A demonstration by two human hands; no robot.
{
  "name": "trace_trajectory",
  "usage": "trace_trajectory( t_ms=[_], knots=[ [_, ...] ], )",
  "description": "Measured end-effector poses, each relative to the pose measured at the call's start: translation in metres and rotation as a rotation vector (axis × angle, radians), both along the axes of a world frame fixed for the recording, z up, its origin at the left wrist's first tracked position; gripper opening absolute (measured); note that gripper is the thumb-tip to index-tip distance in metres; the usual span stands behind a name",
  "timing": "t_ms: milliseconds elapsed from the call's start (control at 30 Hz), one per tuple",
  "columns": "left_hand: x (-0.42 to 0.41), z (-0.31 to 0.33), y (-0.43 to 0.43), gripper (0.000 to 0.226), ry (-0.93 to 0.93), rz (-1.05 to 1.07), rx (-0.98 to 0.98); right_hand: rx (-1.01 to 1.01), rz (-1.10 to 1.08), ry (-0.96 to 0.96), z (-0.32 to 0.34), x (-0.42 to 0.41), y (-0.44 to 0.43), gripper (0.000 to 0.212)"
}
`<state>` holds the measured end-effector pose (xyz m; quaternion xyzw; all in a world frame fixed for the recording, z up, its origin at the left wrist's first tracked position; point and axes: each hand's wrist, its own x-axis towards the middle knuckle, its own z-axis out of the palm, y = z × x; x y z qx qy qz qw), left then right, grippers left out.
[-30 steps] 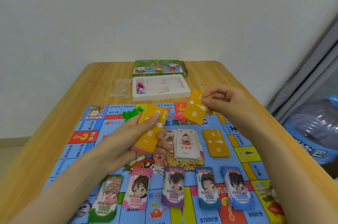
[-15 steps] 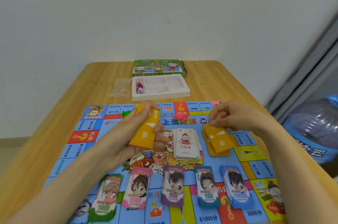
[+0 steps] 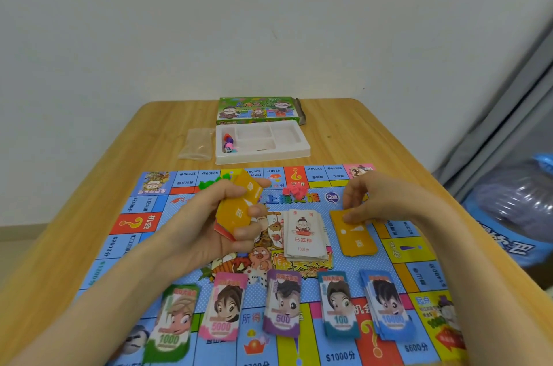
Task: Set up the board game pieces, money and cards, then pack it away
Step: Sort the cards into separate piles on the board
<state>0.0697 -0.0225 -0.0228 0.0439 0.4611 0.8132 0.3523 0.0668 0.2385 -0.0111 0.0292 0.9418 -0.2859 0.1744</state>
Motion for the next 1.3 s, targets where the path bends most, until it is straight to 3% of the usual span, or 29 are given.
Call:
trace_trajectory(
  t_ms=[100, 200, 300, 367, 467, 600, 733, 1067, 1300],
  knots=[
    [-0.001, 0.000, -0.004, 0.068, -0.031, -0.041, 0.096, 0.027, -0.003, -0.006, -0.001, 0.000, -0.001, 0.014],
    [0.002, 0.002, -0.002, 0.067, -0.033, -0.020, 0.064, 0.075, -0.030, 0.138, -0.001, -0.001, -0.003, 0.012],
    [0.009, 0.010, 0.001, 0.046, 0.009, -0.037, 0.074, -0.200, -0.145, 0.302, 0.005, 0.002, -0.008, 0.013],
    [0.012, 0.013, 0.002, 0.045, 0.033, -0.025, 0.054, -0.383, -0.150, 0.345, 0.013, 0.008, -0.014, 0.008],
    [0.013, 0.013, 0.003, 0.039, 0.059, -0.007, 0.015, -0.499, 0.017, 0.357, 0.021, 0.018, -0.024, 0.005],
    [0.014, 0.012, 0.003, 0.038, 0.088, -0.006, -0.057, -0.571, 0.276, 0.317, 0.018, 0.023, -0.035, 0.022],
    [0.015, 0.012, 0.005, 0.036, 0.096, 0.026, -0.101, -0.565, 0.344, 0.330, 0.009, 0.022, -0.043, 0.030],
    [0.014, 0.010, 0.005, 0.054, 0.130, 0.004, -0.139, -0.687, 0.196, 0.350, 0.011, 0.021, -0.043, 0.024],
    [0.014, 0.012, 0.004, 0.037, 0.131, 0.020, -0.145, -0.837, -0.212, 0.507, 0.018, 0.014, -0.031, 0.005]
  ],
)
